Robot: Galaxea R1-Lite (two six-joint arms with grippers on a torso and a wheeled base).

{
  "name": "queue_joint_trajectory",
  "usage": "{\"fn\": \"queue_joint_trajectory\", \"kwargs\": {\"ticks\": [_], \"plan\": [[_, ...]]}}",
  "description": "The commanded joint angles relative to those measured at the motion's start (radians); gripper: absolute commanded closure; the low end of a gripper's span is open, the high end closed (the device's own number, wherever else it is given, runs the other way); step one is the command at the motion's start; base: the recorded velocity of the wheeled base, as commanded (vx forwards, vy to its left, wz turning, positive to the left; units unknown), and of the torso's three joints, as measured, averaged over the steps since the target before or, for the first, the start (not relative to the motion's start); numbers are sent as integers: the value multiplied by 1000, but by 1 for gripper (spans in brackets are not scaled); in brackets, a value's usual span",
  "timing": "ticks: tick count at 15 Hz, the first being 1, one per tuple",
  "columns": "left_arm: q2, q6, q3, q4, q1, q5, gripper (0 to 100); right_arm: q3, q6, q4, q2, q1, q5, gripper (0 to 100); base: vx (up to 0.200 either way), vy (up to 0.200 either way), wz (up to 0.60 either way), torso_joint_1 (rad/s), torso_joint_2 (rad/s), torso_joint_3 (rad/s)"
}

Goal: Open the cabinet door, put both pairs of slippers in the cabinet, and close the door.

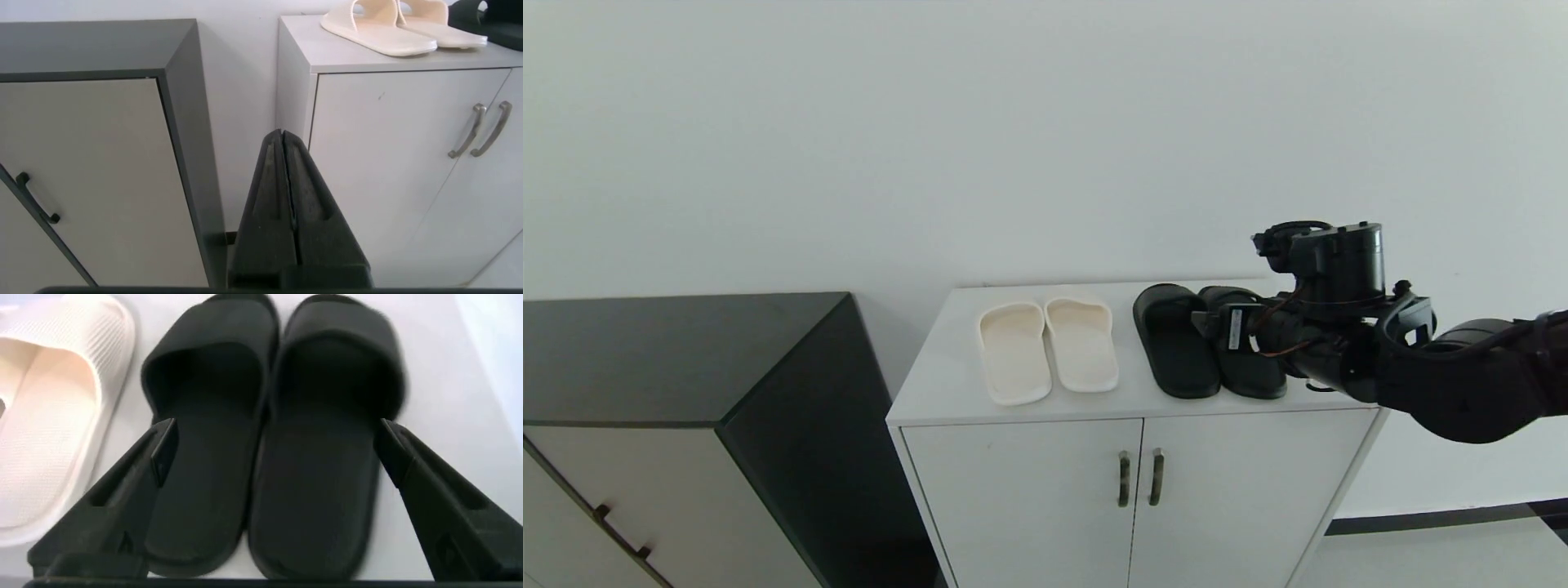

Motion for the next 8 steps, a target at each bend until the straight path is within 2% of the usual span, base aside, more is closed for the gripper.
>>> {"fn": "queue_joint_trajectory", "kwargs": {"ticks": [1,8], "plan": [[0,-1,0,-1,0,1,100,-53,1,-2,90,3,-22,0,0,0,0,0,0,0],[0,-15,0,-1,0,1,100,-182,0,-7,223,-14,-27,0,0,0,0,0,0,0]]}}
